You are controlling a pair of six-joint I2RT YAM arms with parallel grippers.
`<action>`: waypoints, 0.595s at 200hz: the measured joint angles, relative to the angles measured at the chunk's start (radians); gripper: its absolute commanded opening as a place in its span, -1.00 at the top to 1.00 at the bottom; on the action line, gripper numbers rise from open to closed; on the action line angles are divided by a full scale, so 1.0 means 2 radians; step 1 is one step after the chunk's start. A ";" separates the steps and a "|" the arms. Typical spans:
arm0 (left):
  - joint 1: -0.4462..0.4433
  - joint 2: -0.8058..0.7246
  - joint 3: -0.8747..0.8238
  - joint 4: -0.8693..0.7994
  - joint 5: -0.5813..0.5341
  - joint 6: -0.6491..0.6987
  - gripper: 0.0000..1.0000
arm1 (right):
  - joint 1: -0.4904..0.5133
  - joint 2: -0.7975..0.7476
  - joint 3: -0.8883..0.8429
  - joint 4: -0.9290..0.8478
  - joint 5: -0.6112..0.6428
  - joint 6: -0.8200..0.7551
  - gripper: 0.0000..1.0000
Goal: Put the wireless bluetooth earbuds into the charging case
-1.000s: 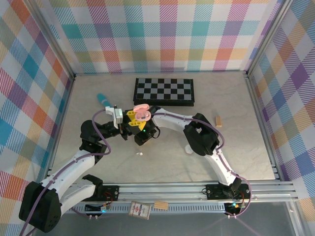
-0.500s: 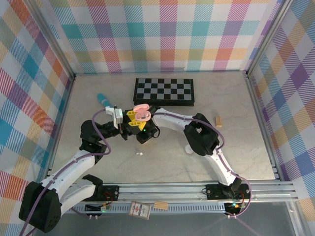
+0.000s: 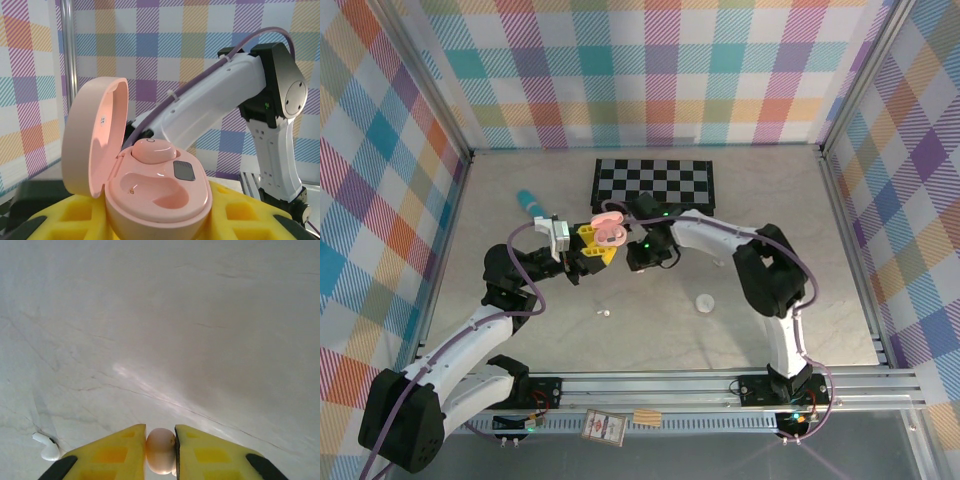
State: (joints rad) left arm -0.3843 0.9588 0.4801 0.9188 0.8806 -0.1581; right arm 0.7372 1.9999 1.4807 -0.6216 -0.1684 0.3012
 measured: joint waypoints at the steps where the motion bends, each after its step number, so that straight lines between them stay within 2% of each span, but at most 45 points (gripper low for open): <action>1: 0.000 0.000 0.000 0.000 0.000 0.000 0.37 | -0.001 -0.001 -0.002 0.001 0.000 0.001 0.57; 65: -0.019 0.025 0.000 -0.001 -0.013 0.018 0.38 | -0.050 -0.147 -0.117 0.034 -0.005 0.054 0.55; 119: -0.039 0.073 0.000 0.032 -0.035 0.023 0.38 | -0.074 -0.304 -0.141 0.036 -0.011 0.066 0.53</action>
State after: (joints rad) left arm -0.4633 1.1046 0.4801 0.9833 0.8116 -0.1116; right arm 0.5884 1.3914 1.1995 -0.5491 -0.1905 0.4339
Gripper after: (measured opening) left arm 0.351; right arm 0.231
